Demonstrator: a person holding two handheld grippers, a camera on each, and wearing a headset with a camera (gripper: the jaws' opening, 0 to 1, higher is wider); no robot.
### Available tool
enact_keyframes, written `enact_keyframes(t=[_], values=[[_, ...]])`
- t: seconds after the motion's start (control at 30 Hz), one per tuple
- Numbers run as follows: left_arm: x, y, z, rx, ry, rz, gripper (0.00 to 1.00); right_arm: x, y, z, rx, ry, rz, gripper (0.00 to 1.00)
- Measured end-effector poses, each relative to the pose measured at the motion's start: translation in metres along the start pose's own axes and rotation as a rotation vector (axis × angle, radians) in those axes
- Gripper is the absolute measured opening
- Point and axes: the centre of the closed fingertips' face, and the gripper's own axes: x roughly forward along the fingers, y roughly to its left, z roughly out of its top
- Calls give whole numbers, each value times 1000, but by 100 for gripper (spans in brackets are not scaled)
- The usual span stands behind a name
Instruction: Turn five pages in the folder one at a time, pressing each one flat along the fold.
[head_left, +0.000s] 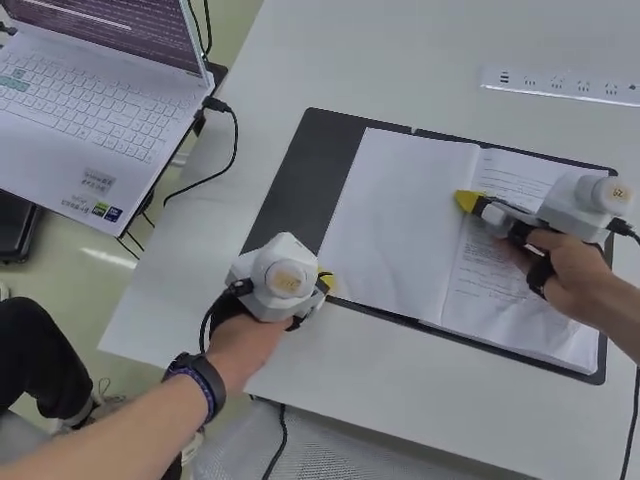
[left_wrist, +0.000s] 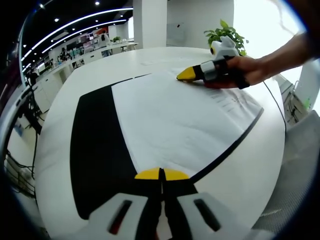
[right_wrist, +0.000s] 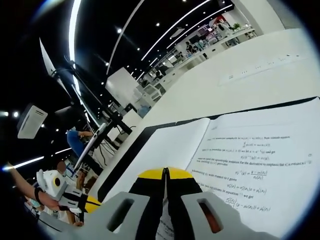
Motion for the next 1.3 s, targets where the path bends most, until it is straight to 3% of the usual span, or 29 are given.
enact_keyframes(t=[0.27, 0.67, 1.0, 1.03, 1.13, 1.3], values=[[-1, 1, 0, -25, -18, 4, 0, 15, -22, 19, 34, -36, -45, 0], [-1, 2, 0, 6, -20, -7, 0, 30, -53, 42, 95, -104, -86, 0], [1, 4, -2, 9, -23, -14, 0, 47, -83, 58, 102, -153, -129, 0], [1, 4, -2, 7, -24, -15, 0, 47, -83, 58, 101, -156, -132, 0], [0, 3, -1, 4, -24, -16, 0, 42, -63, 57, 97, -167, -144, 0], [1, 4, -2, 8, -21, -19, 0, 36, -46, 55, 95, -164, -138, 0]])
